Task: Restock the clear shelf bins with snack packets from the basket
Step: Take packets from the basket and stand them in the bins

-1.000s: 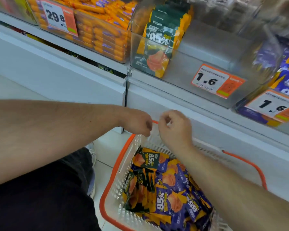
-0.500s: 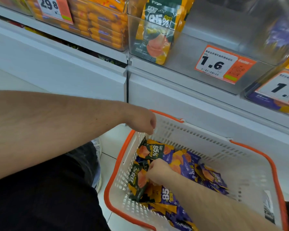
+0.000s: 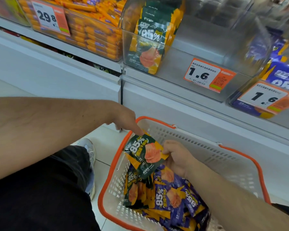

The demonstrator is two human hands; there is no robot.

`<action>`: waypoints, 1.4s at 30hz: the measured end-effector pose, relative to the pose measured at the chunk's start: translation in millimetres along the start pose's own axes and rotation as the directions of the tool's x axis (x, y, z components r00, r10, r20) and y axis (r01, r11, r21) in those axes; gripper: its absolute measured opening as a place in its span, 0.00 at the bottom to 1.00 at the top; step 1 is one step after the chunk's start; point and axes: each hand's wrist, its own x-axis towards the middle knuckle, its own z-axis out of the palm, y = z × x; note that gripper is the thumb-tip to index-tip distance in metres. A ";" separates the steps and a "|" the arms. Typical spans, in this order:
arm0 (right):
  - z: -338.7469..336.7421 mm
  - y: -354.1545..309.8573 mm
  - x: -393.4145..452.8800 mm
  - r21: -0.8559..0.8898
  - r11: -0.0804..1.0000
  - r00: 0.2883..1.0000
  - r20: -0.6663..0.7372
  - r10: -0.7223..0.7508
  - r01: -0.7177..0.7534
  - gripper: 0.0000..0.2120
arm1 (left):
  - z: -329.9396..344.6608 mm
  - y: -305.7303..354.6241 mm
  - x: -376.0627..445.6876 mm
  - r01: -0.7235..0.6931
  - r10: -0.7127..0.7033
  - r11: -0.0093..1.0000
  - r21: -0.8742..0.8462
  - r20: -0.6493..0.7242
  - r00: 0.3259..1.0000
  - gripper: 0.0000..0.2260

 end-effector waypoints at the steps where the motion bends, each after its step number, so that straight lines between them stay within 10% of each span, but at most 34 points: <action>1: 0.7 -3.1 -2.6 0.009 1.000 1.000 0.014 -0.024 0.024 0.25 | -1.1 -2.1 -0.9 0.001 0.000 0.999 -0.045 0.025 1.000 0.33; 5: 0.1 -14.3 -2.9 0.031 0.997 0.996 0.039 -0.077 0.076 0.17 | -0.8 -9.6 -1.9 -0.092 0.099 0.973 -0.213 0.019 0.995 0.17; 13: 16.9 -86.2 -10.0 -0.479 0.816 0.945 0.117 -0.307 0.324 0.09 | -13.3 10.3 -10.7 -0.580 0.293 0.699 -0.418 -0.572 0.766 0.08; 17: 29.1 -129.4 -15.5 -0.639 0.595 0.845 0.173 -0.506 0.488 0.08 | -29.2 14.2 -21.7 -0.706 0.120 0.589 -0.392 -0.822 0.557 0.10; 22: 42.9 -190.4 -16.5 -0.477 0.595 0.683 0.016 -0.730 0.647 0.04 | -47.1 13.0 -25.9 -0.821 -0.149 0.374 -0.432 -0.901 0.407 0.25; 25: 53.1 -223.6 -14.3 -0.407 0.636 0.645 -0.136 -0.752 0.656 0.05 | -45.6 14.5 -21.7 -0.810 -0.114 0.412 -0.417 -0.905 0.409 0.31; 35: 61.5 -268.6 -15.2 -0.241 0.910 0.896 -0.216 -0.388 0.336 0.08 | -25.7 20.7 -15.5 -0.736 0.195 0.645 -0.205 -0.887 0.418 0.29; 42: 64.3 -288.0 9.3 -0.297 0.862 0.829 -0.270 -0.489 0.412 0.04 | -23.7 22.5 -15.9 -0.654 0.152 0.716 -0.245 -0.860 0.488 0.28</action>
